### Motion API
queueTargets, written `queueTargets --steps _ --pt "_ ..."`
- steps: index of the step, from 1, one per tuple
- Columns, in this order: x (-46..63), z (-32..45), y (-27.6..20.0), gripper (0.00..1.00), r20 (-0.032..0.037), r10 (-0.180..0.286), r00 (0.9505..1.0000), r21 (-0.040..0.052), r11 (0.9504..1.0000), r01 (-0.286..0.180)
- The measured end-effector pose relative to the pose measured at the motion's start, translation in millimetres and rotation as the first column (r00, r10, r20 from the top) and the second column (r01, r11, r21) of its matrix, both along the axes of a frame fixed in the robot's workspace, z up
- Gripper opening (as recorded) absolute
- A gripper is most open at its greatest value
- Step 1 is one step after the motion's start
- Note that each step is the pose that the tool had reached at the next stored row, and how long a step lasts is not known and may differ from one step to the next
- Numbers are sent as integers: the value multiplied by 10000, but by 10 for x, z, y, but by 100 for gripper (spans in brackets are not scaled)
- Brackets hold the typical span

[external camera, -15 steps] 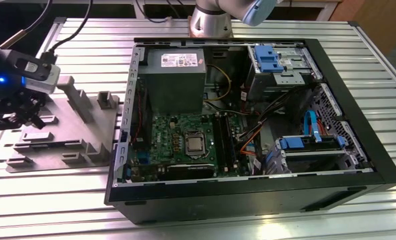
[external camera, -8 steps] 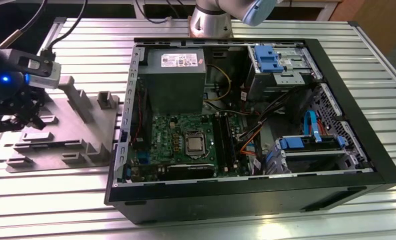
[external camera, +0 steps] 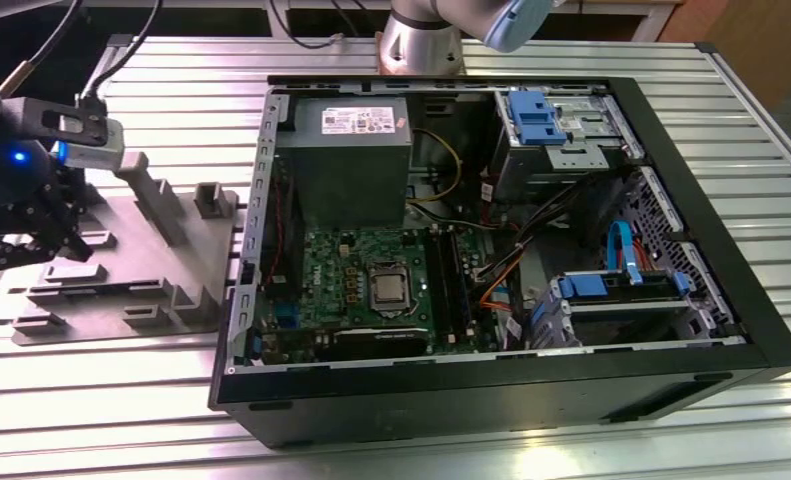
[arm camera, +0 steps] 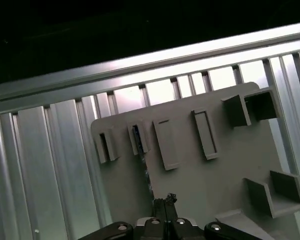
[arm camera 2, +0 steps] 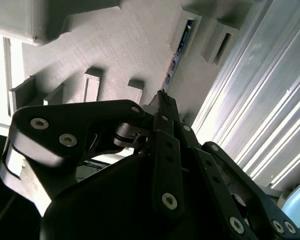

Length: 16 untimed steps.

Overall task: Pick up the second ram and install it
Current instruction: 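Pick up the second ram and move it above second insertion slot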

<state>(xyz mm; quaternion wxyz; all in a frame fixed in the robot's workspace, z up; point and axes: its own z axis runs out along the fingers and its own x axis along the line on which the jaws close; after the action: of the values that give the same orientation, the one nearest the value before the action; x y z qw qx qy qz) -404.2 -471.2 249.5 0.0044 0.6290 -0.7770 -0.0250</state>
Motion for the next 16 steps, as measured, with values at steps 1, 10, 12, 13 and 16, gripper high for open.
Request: queueTargets --steps 1,10,12,13,16 --pt "0 -6 0 10 0 181 9998 0 9998 -181" --pt "0 -53 0 10 7 1773 9842 -2 9842 -1773" --pt "0 -53 0 10 6 1838 9830 -2 9830 -1838" --pt "0 -54 0 10 7 1840 9829 -2 9829 -1840" --pt "-1 -56 0 10 10 1843 9829 -1 9829 -1843"
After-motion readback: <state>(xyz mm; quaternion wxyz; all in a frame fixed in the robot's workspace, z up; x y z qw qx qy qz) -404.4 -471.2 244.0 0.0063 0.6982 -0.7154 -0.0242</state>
